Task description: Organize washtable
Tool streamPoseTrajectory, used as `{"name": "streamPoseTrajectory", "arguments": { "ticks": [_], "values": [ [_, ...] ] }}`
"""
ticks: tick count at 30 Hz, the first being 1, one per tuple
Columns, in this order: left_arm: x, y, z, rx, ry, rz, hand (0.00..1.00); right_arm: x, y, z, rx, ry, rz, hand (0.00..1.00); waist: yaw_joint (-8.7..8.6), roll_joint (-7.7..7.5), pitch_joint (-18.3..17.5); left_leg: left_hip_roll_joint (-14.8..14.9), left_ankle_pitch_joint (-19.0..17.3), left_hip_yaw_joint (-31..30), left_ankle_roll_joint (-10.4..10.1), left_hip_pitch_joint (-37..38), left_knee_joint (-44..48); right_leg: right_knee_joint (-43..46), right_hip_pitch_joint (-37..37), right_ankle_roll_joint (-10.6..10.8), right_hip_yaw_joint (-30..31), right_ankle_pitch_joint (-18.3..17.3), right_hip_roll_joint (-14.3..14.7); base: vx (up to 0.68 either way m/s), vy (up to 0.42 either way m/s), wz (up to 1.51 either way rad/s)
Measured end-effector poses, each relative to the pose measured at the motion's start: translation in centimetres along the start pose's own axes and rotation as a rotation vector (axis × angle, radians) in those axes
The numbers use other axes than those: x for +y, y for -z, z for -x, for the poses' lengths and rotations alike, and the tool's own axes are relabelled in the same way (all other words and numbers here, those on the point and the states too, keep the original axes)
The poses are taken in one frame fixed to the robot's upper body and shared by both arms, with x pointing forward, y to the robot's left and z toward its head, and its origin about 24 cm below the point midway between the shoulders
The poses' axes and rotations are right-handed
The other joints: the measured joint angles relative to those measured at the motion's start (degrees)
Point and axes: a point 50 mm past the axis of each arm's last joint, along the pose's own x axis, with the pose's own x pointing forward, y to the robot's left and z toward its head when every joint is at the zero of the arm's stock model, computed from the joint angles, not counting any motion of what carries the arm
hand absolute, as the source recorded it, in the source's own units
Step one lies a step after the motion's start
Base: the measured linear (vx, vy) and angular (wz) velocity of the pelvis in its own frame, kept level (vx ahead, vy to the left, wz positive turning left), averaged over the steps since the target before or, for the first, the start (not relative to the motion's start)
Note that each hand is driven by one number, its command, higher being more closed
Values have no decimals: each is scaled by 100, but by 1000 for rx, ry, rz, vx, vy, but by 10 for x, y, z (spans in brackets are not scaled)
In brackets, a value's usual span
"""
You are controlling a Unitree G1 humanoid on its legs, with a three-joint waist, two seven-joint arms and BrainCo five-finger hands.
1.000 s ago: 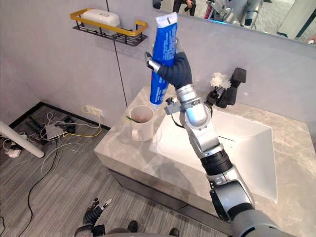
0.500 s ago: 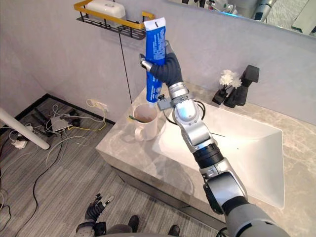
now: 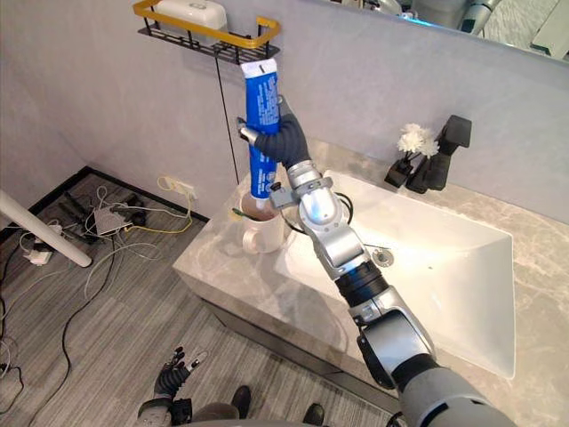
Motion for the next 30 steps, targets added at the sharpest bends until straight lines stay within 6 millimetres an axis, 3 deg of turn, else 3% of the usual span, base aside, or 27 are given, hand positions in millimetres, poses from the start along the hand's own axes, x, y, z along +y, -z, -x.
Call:
{"name": "streamPoseTrajectory", "arguments": {
  "ticks": [23, 24, 30],
  "values": [
    [0, 0, 0, -6, 0, 1, 0, 11, 26, 24, 94, -42, 90, 100, 21, 1, 1, -6, -4, -10, 1, -1, 4, 2, 4, 1, -7, -10, -4, 0, 0, 0],
    [0, -1, 0, -9, 0, 1, 0, 11, 28, 26, 100, -40, 91, 0, 21, 1, 1, -6, -4, -10, 1, -1, 4, 2, 4, 1, -7, -10, -4, 0, 0, 0],
    [-1, -1, 0, -9, 0, 1, 0, 10, 32, 30, 111, -27, 120, 0, 19, 1, 1, -7, -4, -20, 1, 0, 8, 2, 12, 1, -17, -11, -4, 0, 0, 0]
  ]
}}
